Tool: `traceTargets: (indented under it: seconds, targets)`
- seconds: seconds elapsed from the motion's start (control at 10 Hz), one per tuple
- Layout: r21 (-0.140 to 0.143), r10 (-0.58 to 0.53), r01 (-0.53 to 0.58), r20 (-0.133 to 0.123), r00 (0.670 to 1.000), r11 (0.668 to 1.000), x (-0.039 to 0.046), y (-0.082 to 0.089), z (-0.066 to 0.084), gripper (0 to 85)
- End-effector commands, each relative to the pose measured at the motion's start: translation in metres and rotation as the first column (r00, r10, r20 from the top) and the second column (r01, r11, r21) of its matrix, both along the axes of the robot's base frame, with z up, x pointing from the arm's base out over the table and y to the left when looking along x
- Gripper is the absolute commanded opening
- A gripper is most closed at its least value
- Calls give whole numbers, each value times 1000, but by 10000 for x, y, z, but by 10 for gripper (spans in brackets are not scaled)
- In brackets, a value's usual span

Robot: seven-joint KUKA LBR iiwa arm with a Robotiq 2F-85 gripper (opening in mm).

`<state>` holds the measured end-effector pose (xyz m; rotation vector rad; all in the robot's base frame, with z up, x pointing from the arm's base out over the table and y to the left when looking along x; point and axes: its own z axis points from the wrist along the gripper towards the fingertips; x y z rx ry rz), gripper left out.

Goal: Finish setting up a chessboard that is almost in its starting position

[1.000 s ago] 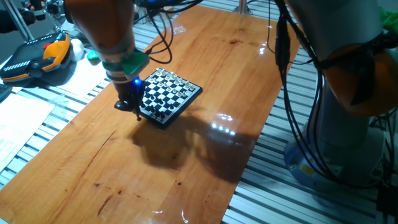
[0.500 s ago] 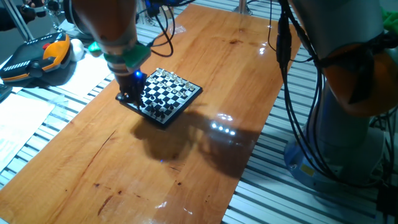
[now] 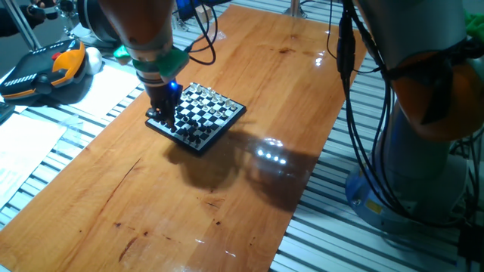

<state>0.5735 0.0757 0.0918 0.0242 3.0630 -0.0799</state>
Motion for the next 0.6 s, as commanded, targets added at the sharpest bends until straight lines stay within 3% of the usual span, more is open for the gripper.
traceTargets:
  seconds: [0.0, 0.5]
  targets:
    - [5, 5, -5, 5, 1000, 1000, -12, -28, -32, 0]
    - [-1, 32, -32, 23, 999, 999, -37, -136, -140, 0]
